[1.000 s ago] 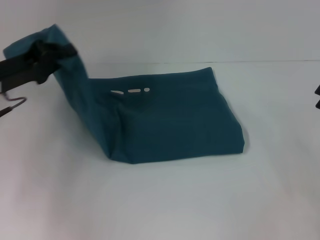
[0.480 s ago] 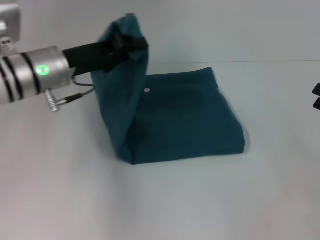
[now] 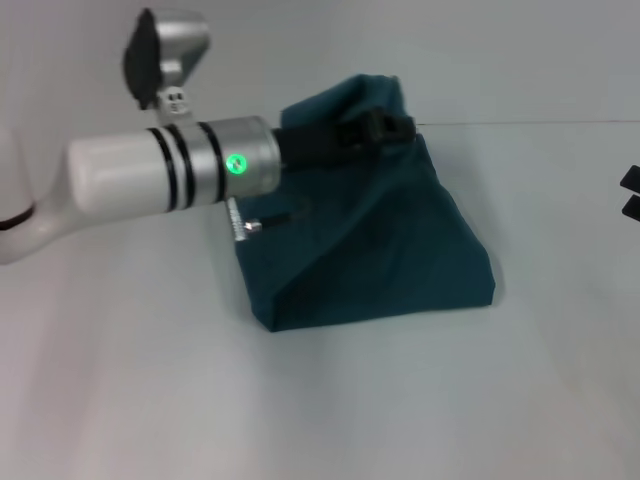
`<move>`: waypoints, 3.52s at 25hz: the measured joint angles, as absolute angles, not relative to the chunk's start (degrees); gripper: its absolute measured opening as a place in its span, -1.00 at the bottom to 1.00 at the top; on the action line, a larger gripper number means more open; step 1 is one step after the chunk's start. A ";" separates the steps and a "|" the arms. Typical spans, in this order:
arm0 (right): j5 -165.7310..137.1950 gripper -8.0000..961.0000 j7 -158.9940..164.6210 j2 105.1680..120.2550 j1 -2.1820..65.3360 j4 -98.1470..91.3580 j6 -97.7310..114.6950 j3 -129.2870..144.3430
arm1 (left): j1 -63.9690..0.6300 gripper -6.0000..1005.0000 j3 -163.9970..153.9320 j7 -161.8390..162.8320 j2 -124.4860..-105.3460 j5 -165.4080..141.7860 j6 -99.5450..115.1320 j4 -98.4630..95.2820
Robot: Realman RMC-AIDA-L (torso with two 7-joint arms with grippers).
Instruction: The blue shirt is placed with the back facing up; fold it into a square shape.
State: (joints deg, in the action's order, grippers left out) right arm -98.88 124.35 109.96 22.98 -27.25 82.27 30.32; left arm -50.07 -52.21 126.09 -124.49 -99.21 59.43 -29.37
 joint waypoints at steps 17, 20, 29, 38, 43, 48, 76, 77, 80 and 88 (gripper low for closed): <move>-100.43 0.30 124.61 109.29 22.74 -26.45 81.42 29.89 | -50.03 -0.64 -67.09 119.97 -124.61 -93.45 61.54 -26.34; -100.83 0.30 124.65 109.23 22.78 -26.40 81.17 29.82 | -49.12 -0.54 -67.12 118.84 -124.60 -90.49 67.88 -29.67; -106.17 0.30 124.77 108.27 24.22 -26.47 81.55 30.32 | -37.39 -0.02 -56.79 126.47 -123.04 -86.18 71.70 -36.70; -124.42 0.30 130.21 106.03 36.31 -27.32 83.27 30.39 | -28.89 0.73 -46.92 133.20 -119.92 -88.63 78.94 -36.78; -131.83 0.30 136.70 105.93 42.79 -29.43 82.81 32.40 | -26.27 0.86 -41.25 133.43 -119.88 -92.95 82.05 -37.04; -137.59 0.30 143.91 106.83 47.91 -32.79 80.69 39.37 | -24.74 0.86 -37.60 133.86 -119.70 -96.61 84.45 -37.94; -141.51 0.30 148.99 113.56 53.78 -28.86 59.79 55.97 | -24.73 0.86 -36.42 133.50 -120.15 -97.21 85.12 -37.81; -141.51 0.30 149.03 113.58 53.79 -28.85 59.40 56.03 | -24.72 0.86 -36.40 133.48 -120.15 -97.21 85.10 -37.81; -141.49 0.30 148.97 113.73 53.79 -28.83 58.53 56.06 | -24.71 0.86 -36.35 133.44 -120.15 -97.04 85.04 -37.75; -141.39 0.30 148.28 115.62 54.04 -28.72 55.62 56.56 | -24.70 0.86 -36.31 133.35 -120.22 -96.77 84.26 -37.62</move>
State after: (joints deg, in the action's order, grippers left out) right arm -141.39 148.28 115.62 54.04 -28.72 55.62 56.56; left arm -24.70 -36.31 133.35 -120.22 -96.77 84.26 -37.62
